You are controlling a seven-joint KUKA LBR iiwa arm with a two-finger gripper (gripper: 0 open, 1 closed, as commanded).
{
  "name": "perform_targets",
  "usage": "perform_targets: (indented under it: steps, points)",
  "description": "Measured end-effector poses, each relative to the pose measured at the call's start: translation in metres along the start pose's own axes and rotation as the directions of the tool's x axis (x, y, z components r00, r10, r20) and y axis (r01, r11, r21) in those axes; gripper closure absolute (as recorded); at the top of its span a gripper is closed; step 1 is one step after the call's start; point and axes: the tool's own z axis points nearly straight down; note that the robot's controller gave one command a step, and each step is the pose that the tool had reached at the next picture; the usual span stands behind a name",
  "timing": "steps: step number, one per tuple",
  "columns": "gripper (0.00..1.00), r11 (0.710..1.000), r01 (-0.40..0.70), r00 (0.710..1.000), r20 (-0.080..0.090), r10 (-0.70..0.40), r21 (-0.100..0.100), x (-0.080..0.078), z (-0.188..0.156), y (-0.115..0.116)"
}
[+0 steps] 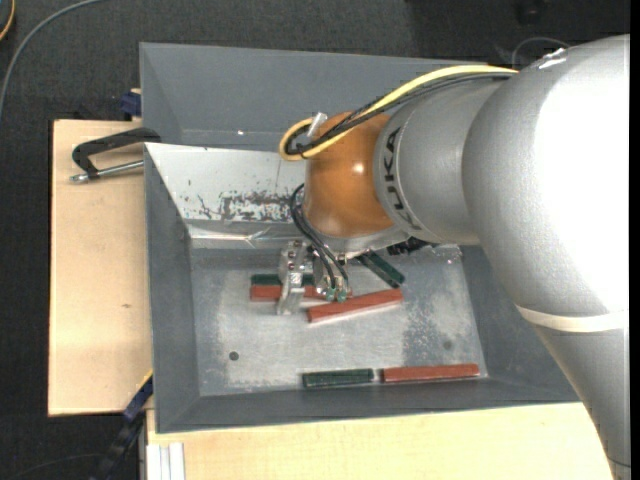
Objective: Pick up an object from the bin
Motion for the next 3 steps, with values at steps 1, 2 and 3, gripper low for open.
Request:
perform_targets:
  steps: [1, 2, 3]
  points:
    - [1.00, 1.000, 0.002, 1.000, -0.003, -0.002, 0.000, -0.002, -0.038, 0.002]
    - [1.00, 1.000, 0.003, 1.000, -0.002, -0.003, 0.000, -0.005, -0.090, 0.003]
    - [1.00, 1.000, 0.005, 1.000, -0.003, -0.005, 0.001, -0.007, -0.109, 0.004]
